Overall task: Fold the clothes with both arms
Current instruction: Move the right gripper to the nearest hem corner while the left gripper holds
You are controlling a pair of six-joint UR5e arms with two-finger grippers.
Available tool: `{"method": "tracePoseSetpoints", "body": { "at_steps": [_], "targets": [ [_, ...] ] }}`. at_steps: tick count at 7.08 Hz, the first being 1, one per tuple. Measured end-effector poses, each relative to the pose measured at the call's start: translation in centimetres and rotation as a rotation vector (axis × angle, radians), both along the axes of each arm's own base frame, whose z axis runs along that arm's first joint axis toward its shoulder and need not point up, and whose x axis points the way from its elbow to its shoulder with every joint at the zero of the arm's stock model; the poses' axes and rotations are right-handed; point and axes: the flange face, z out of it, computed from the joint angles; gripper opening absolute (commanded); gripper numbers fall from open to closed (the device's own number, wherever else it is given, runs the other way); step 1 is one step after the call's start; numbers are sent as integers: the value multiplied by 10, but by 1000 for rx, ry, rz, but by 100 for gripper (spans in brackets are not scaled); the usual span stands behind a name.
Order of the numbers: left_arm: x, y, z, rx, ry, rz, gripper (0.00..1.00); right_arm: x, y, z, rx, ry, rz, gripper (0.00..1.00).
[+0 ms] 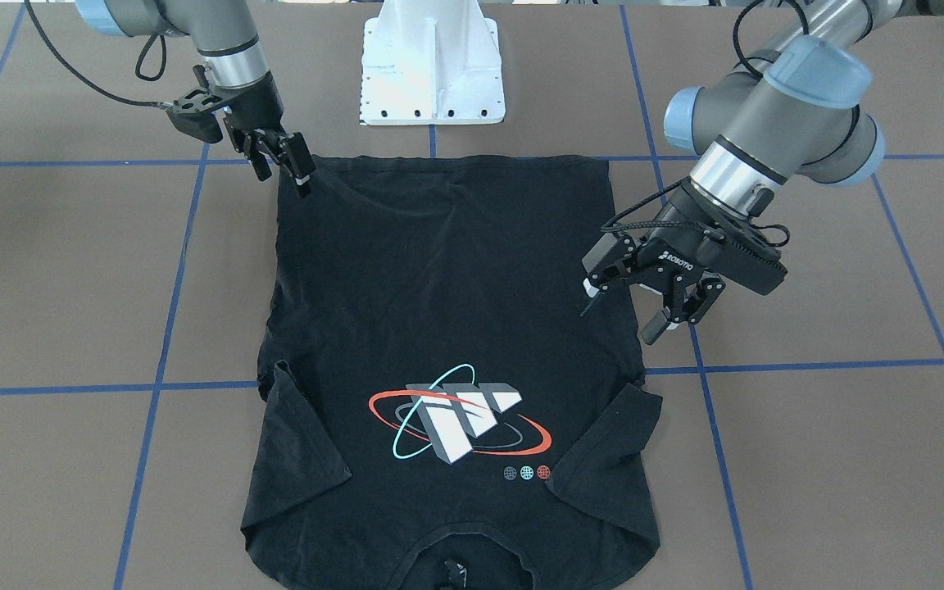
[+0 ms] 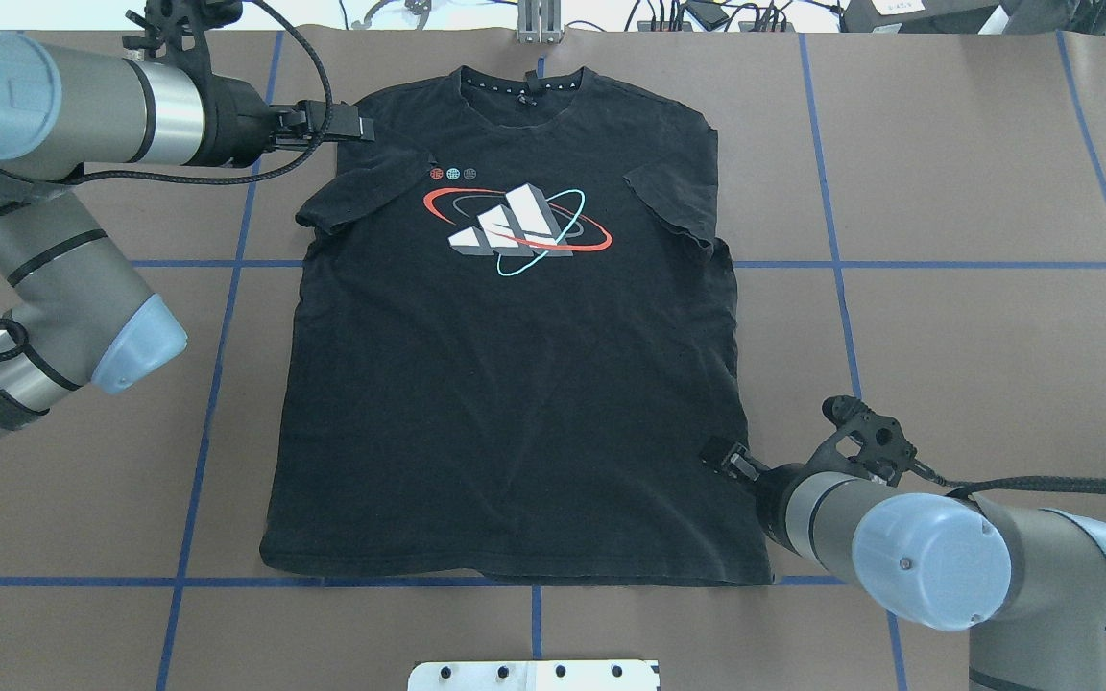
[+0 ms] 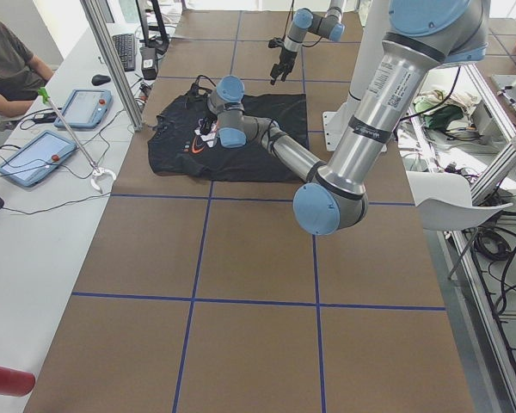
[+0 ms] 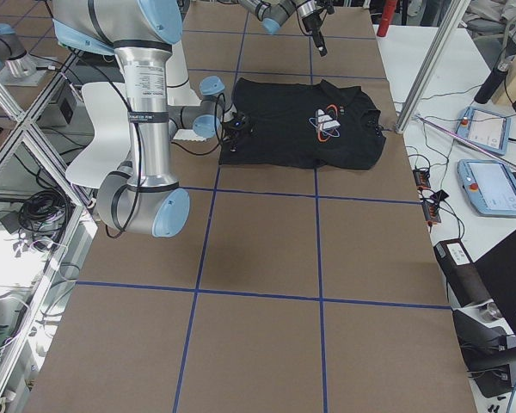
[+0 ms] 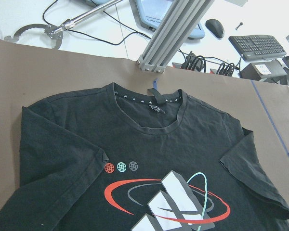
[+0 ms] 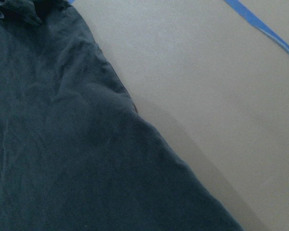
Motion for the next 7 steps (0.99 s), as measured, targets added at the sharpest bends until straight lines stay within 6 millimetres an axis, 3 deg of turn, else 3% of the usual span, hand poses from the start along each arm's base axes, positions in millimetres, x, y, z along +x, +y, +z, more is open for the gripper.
{"method": "tracePoseSetpoints", "body": {
  "at_steps": [3,7],
  "targets": [
    [-1,0,-2,-16,16,-49,100,-5,33,29,-16,55,-59,81],
    [-14,13,11,-18,9,-79,100,-19,59,38,-21,73,-123,73]
  ]
}}
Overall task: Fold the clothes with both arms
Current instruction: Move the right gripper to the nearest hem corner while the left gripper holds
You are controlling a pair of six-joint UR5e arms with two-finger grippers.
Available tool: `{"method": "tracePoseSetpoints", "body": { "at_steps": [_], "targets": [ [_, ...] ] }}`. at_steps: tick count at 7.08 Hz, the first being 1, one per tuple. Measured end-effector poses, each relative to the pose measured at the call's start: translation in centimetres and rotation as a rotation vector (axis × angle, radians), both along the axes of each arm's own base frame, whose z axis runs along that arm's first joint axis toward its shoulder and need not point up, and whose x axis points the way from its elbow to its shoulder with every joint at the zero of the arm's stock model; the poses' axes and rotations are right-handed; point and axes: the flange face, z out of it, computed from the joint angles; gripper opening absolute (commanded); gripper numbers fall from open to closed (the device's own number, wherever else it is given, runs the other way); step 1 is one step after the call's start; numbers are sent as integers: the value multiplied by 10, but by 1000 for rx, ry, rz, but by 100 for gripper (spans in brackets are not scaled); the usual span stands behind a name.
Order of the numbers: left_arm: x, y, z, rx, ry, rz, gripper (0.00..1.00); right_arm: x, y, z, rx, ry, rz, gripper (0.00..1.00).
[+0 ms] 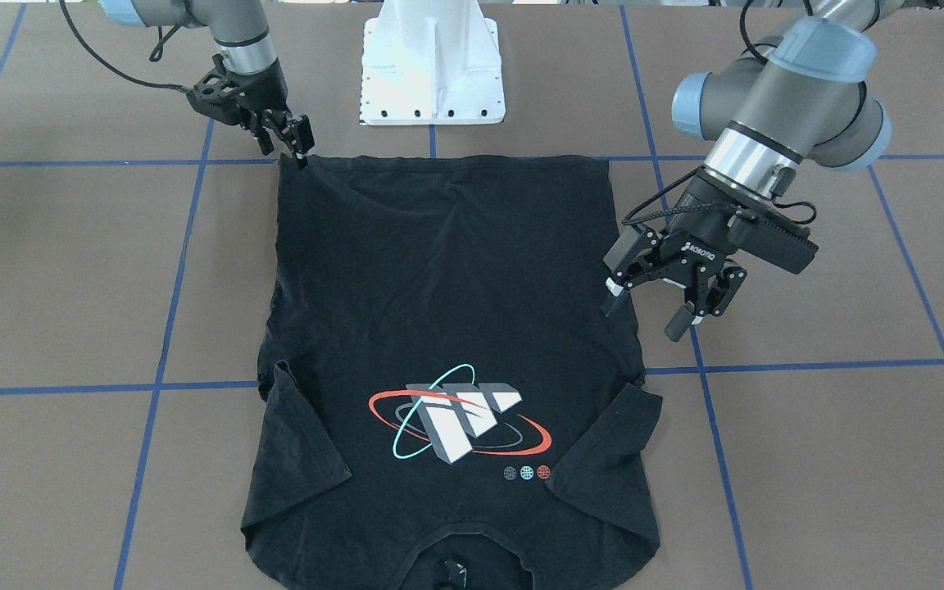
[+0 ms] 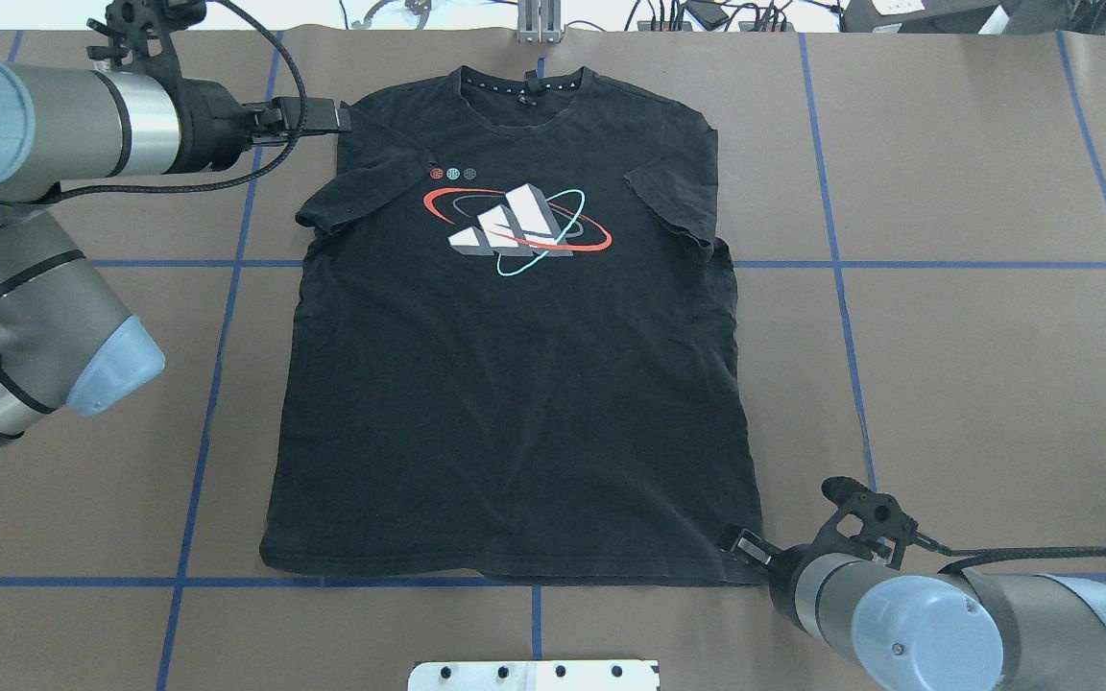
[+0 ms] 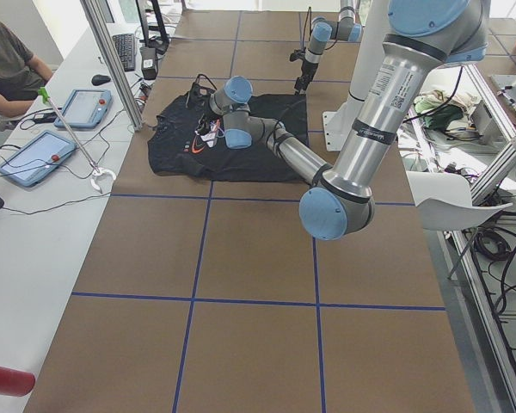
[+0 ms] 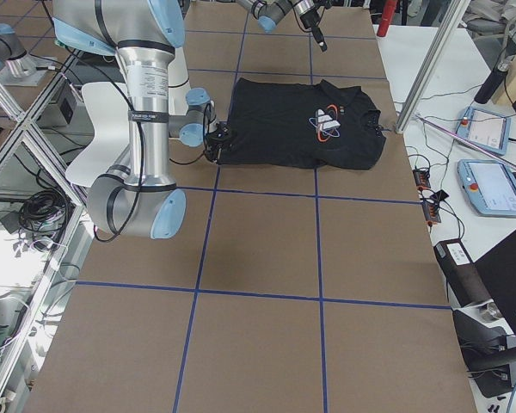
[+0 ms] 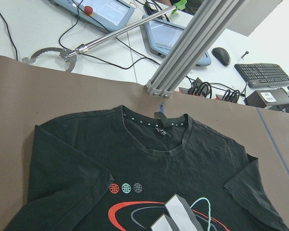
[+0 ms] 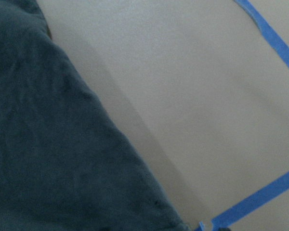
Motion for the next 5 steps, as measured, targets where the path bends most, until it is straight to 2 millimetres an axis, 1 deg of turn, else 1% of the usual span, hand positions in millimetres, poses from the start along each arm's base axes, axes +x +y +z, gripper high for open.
{"method": "tracePoseSetpoints", "body": {
  "at_steps": [1,2,3,4,5],
  "targets": [
    [-1,1,1,0,0,-1,100,-2,5,2,-1,4,-11,71],
    [-1,1,1,0,-1,-1,100,-3,8,4,-2,8,-19,64],
    [-2,2,2,-1,-2,-1,100,-3,10,6,-2,12,-23,54],
    [-2,3,2,-1,-1,-1,100,-4,11,7,-2,15,-26,34],
    [-3,4,2,1,1,-1,100,-4,11,8,-2,16,-26,1]
  ]
}}
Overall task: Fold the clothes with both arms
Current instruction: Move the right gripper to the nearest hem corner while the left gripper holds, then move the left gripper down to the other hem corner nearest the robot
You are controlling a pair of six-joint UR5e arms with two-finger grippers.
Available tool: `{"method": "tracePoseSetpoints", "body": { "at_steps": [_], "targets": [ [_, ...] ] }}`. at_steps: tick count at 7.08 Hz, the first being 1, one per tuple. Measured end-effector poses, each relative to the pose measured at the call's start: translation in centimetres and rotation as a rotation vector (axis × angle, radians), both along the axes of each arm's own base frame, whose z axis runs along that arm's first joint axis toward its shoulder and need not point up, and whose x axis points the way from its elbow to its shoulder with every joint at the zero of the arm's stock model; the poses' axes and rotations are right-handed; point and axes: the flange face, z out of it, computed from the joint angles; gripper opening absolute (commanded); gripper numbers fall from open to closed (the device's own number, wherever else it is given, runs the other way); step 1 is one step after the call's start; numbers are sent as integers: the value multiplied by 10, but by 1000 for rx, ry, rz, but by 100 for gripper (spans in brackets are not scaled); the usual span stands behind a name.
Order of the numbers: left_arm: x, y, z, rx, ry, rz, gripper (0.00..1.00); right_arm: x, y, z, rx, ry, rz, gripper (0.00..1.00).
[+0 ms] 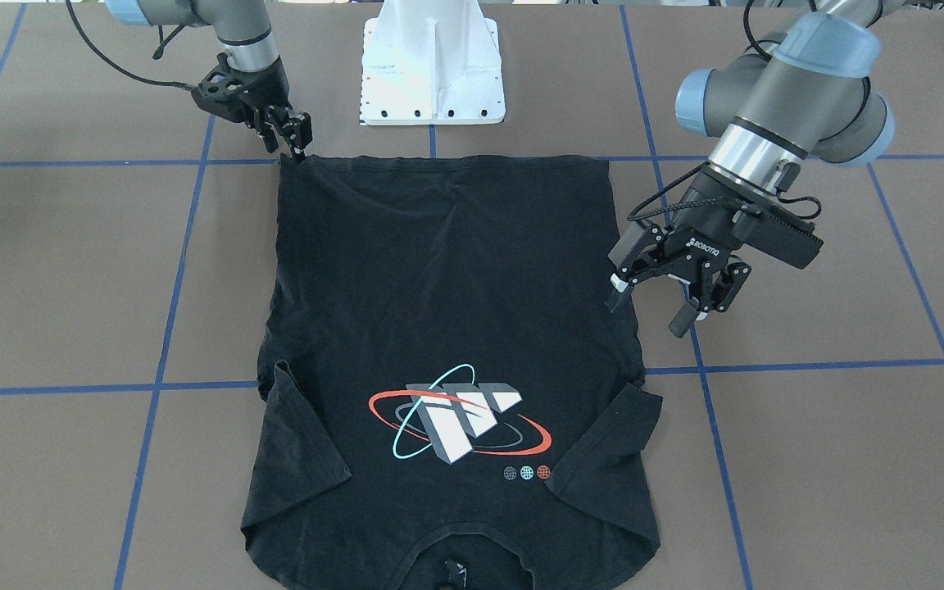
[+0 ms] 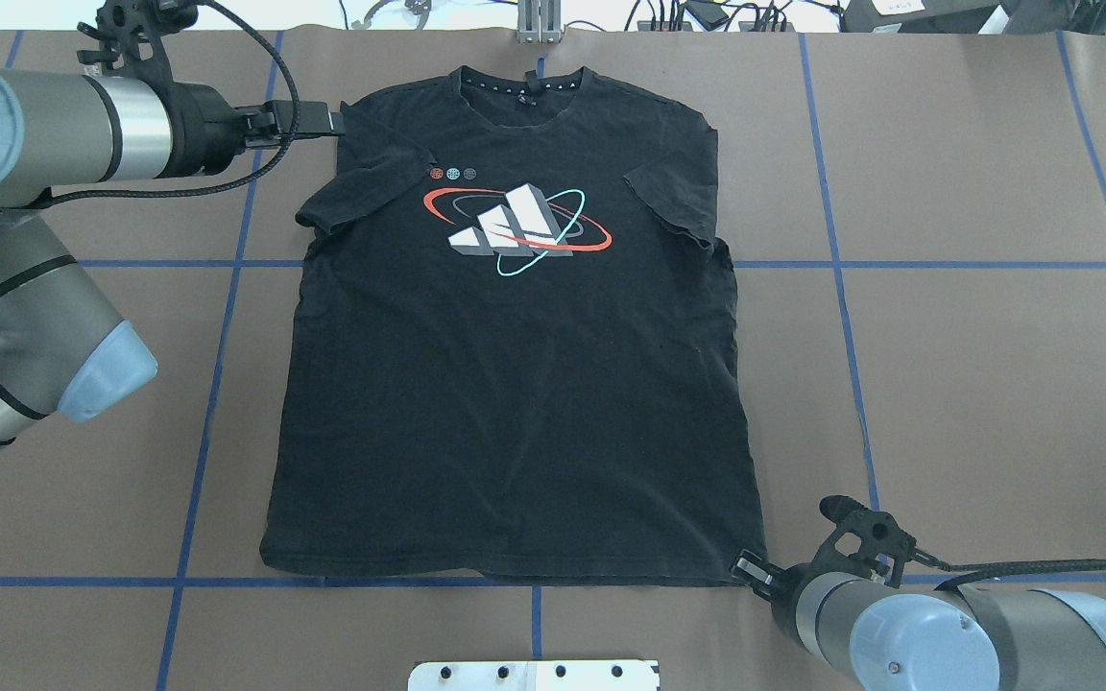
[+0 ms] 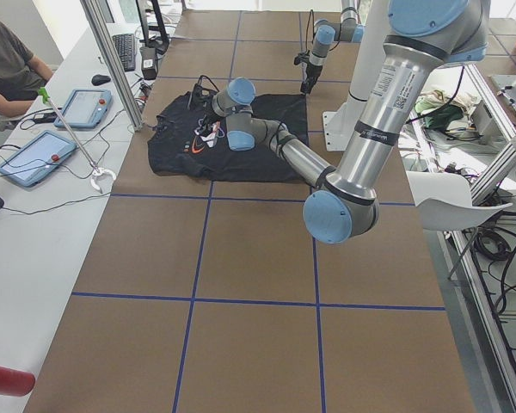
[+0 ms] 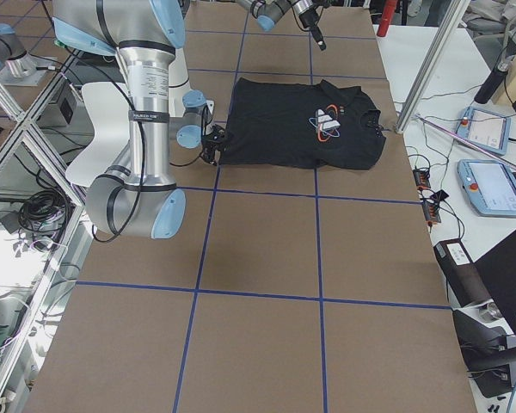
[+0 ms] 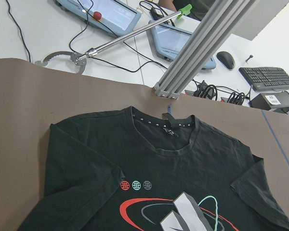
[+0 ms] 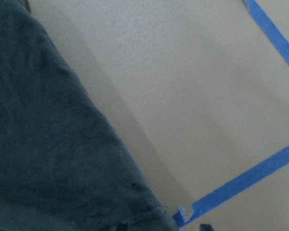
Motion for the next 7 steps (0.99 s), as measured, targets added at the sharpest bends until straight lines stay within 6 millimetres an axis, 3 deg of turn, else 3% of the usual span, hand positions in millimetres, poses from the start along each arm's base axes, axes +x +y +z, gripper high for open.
{"method": "tracePoseSetpoints", "body": {
  "at_steps": [5,7],
  "targets": [
    [0,2,0,-4,4,2,99,4,-1,-10,-7,-21,-4,0],
    [6,16,-11,-64,73,13,99,27,0,-24,-9,-50,-5,0]
  ]
}}
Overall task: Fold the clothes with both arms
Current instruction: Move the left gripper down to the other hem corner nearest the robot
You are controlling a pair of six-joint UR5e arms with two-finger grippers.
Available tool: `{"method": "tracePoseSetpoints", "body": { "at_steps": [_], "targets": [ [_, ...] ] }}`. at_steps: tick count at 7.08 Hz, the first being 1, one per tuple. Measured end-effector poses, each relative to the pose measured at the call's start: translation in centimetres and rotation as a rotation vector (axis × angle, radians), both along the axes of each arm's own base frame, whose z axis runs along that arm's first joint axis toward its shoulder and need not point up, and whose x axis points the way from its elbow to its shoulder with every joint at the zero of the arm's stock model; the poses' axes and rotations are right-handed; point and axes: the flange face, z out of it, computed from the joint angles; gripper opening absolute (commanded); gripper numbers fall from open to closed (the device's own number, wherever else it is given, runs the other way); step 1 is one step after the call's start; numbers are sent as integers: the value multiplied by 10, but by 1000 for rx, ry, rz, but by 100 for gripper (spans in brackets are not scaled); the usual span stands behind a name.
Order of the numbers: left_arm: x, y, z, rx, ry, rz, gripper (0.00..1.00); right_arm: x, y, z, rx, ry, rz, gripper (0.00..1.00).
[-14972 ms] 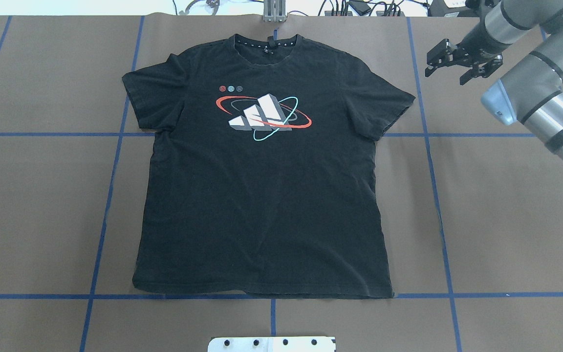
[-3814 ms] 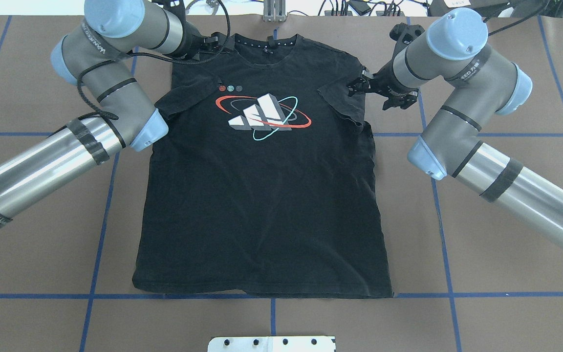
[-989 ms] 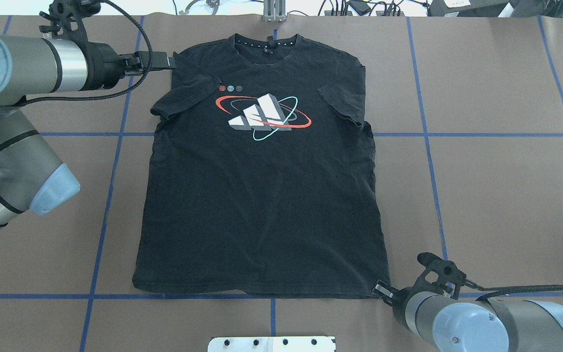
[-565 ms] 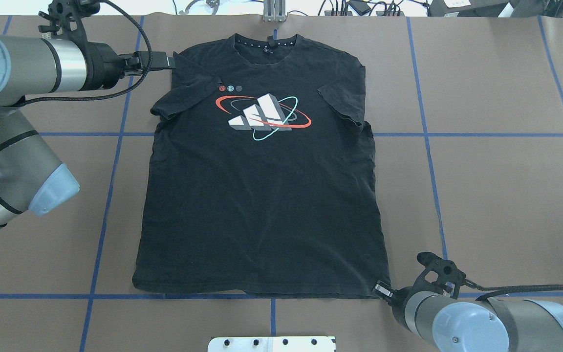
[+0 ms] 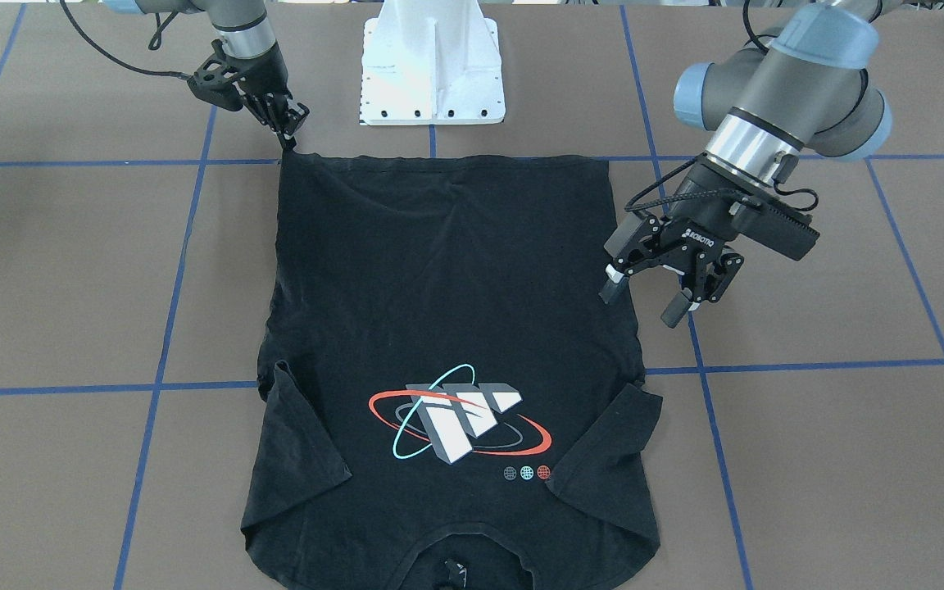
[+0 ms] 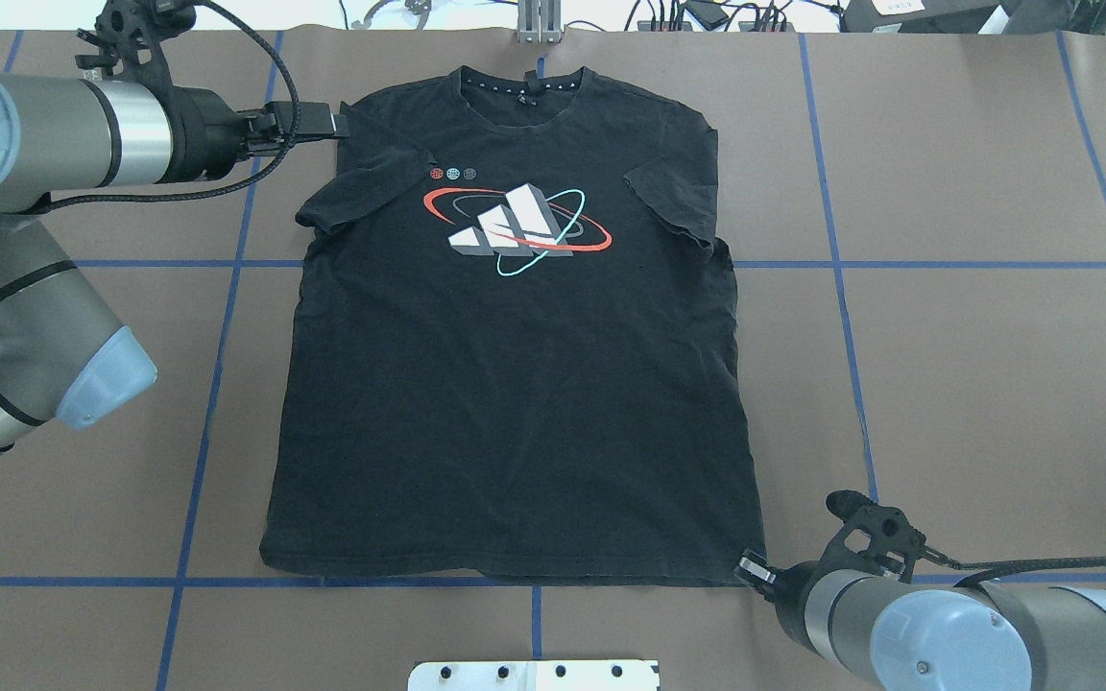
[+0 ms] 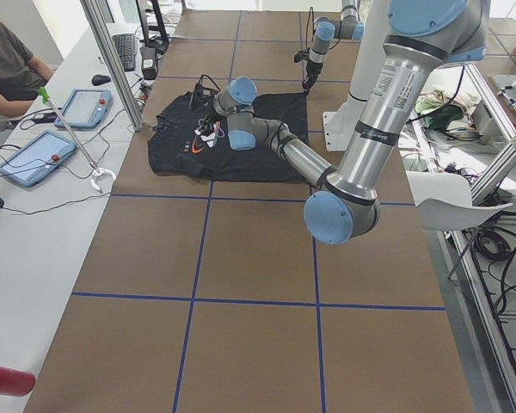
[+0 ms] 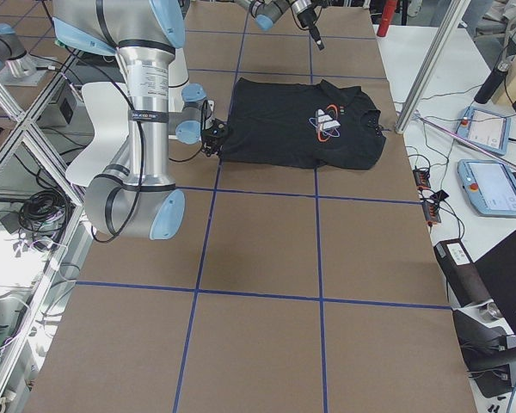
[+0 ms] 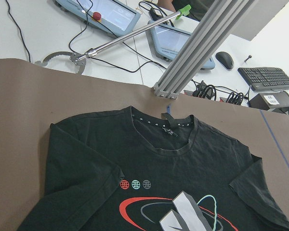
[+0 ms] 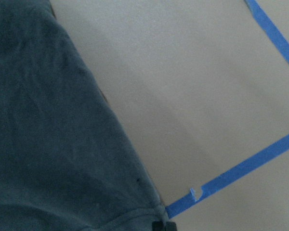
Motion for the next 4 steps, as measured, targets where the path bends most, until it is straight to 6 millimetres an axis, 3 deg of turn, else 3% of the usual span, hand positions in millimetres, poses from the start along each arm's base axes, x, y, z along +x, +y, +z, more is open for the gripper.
{"method": "tracePoseSetpoints", "body": {
  "at_steps": [1,2,4],
  "targets": [
    [11,27,-3,-52,41,31,100,16,1,-1,-2,-1,0,0],
    [21,66,9,-113,48,66,100,25,3,0,-3,4,-3,0],
    [26,150,55,-219,6,86,99,32,11,4,-4,14,-22,0]
  ]
}}
